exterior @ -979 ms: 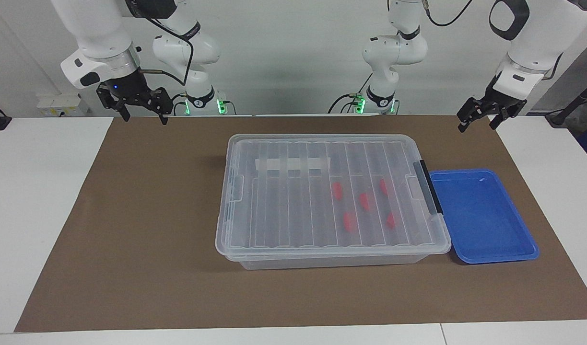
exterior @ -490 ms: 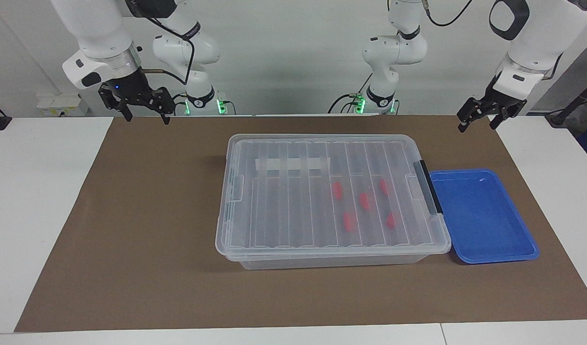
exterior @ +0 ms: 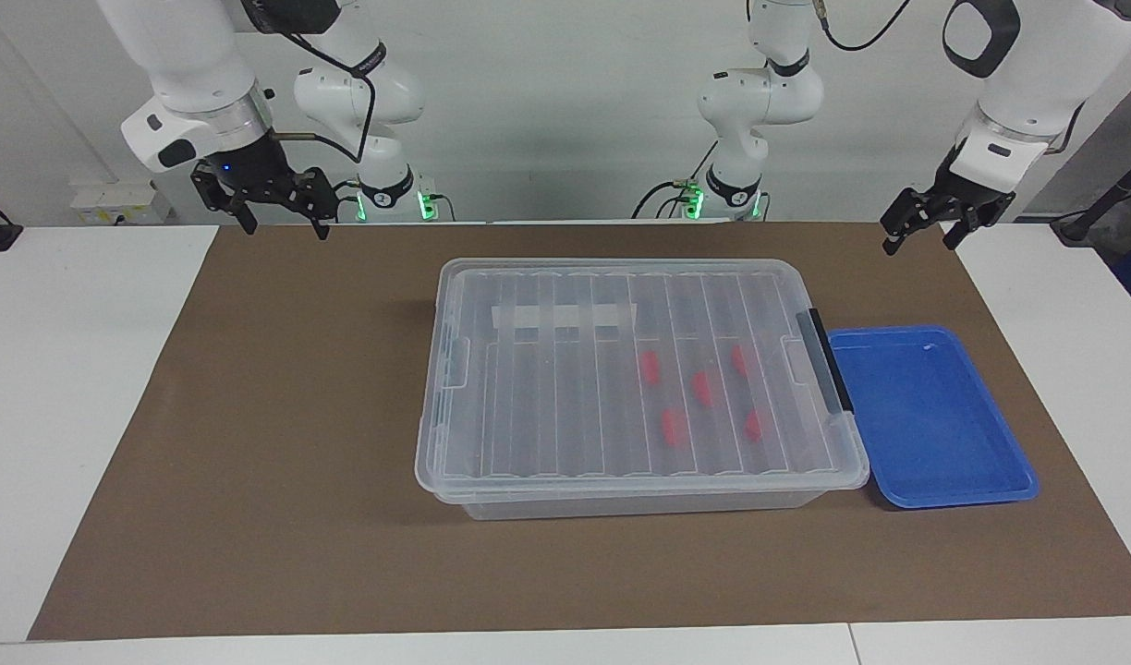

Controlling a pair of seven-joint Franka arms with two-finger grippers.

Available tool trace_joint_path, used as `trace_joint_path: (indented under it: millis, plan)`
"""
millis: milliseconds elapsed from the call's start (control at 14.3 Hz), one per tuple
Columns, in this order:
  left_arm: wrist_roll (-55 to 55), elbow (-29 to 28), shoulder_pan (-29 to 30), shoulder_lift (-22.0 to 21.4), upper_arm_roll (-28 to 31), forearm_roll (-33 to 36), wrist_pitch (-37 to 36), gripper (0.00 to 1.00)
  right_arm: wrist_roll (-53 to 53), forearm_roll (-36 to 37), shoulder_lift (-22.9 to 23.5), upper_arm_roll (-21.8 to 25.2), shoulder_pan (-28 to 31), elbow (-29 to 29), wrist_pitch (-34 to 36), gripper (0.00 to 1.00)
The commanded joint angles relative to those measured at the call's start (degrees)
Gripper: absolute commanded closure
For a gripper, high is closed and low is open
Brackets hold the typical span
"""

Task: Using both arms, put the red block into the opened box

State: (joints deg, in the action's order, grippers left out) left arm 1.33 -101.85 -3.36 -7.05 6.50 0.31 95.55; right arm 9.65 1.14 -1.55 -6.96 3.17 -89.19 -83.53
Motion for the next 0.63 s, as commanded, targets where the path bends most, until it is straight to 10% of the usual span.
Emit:
trace_joint_path:
  millis: [0,559]
  plan:
    - [0.0,0.2,0.1,-0.6,0.2,-0.6,-1.0,0.00,0.9,-1.0,-1.7,-0.4,0.8,-2.2,-1.4,0.00]
    - [0.0,0.2,0.1,-0.6,0.2,-0.6,-1.0,0.00,1.0,-0.5,-1.7,-0.3,0.9,-2.2,-1.7,0.00]
